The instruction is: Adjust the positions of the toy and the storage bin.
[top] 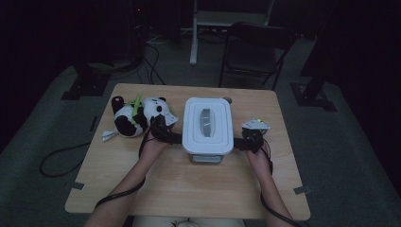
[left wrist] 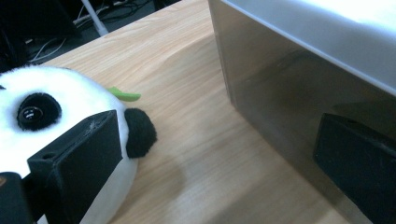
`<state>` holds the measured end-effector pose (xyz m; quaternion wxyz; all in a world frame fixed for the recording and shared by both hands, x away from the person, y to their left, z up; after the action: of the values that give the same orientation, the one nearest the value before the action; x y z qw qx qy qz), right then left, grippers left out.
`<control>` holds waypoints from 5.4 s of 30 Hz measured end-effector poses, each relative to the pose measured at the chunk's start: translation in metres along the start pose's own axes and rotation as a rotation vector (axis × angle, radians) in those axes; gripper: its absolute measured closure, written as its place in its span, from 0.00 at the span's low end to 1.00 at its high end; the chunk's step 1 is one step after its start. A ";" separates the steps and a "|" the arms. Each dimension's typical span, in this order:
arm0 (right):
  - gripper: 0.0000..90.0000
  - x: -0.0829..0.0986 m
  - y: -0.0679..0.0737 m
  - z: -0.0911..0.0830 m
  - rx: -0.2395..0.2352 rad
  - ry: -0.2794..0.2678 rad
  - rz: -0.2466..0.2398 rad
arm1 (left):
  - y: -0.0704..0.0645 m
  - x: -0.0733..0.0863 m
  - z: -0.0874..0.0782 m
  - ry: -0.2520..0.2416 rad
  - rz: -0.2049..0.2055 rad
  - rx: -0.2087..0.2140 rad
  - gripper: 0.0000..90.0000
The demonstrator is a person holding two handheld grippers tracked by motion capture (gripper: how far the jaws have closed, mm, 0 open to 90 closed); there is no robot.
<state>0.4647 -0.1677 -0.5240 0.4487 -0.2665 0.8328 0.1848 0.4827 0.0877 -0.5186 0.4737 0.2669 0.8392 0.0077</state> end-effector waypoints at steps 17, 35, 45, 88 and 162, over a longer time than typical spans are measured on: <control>0.25 0.023 0.031 -0.029 -0.031 -0.016 -0.019 | -0.018 0.015 -0.041 -0.041 0.018 0.031 0.02; 0.17 0.025 0.010 -0.018 0.008 -0.015 -0.033 | 0.002 0.023 -0.006 0.018 -0.016 0.020 0.02; 0.18 0.005 0.000 -0.002 -0.016 -0.045 0.003 | 0.010 0.006 0.016 0.030 -0.050 0.043 0.02; 0.26 0.034 0.047 -0.036 -0.198 -0.034 0.061 | -0.021 0.028 -0.046 -0.001 0.050 0.039 0.02; 0.38 0.053 -0.105 -0.008 0.099 0.056 0.201 | 0.015 0.131 -0.078 0.093 -0.061 0.115 0.02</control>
<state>0.4993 -0.2700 -0.5712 0.4170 -0.1640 0.8757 0.1797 0.3735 0.1789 -0.5748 0.4181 0.2674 0.8671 -0.0426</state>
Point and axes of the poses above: each handheld gripper's, and its own axes: z roughly forward along the jaws, x roughly out of its underside, y roughly to its left, the point moved 9 cm from there along z, roughly forward along the jaws, and after that the axes turned 9 degrees about -x, right-handed, at the moved point
